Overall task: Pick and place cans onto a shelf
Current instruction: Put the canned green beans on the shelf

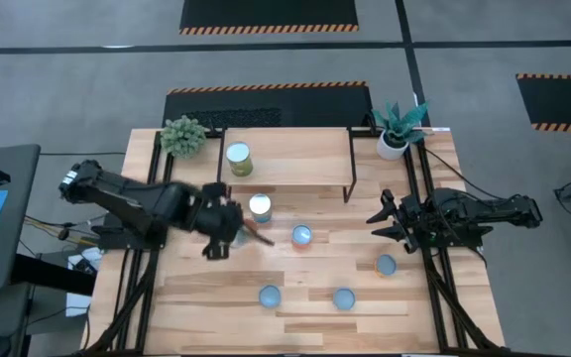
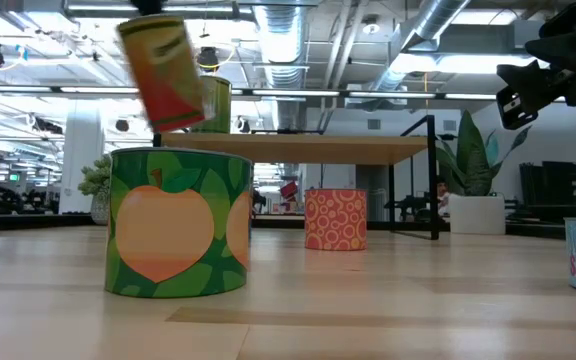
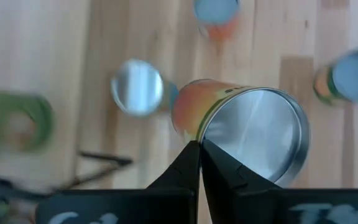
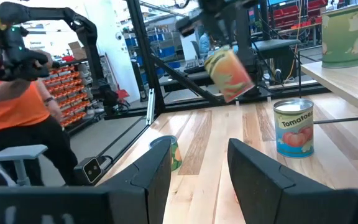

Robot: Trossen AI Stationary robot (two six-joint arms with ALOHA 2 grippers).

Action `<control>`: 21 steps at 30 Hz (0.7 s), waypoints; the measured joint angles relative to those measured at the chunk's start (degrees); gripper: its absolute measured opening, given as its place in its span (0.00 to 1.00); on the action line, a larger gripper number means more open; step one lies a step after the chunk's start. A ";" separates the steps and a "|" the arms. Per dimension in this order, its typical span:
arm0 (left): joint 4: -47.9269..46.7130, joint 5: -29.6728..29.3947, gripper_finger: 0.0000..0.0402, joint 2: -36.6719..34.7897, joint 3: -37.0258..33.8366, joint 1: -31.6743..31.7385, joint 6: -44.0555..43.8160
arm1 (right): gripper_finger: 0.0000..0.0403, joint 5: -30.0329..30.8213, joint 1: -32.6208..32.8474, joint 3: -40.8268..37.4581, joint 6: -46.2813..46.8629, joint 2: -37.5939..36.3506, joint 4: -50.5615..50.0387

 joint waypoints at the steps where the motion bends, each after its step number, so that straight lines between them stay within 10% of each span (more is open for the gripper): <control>1: 0.65 0.08 0.00 0.00 0.87 1.58 2.48 | 0.45 0.02 0.01 -0.01 -0.02 0.00 0.00; 21: 19.90 12.09 0.00 0.49 9.20 36.02 33.23 | 0.45 0.02 0.00 -0.01 0.02 0.00 0.02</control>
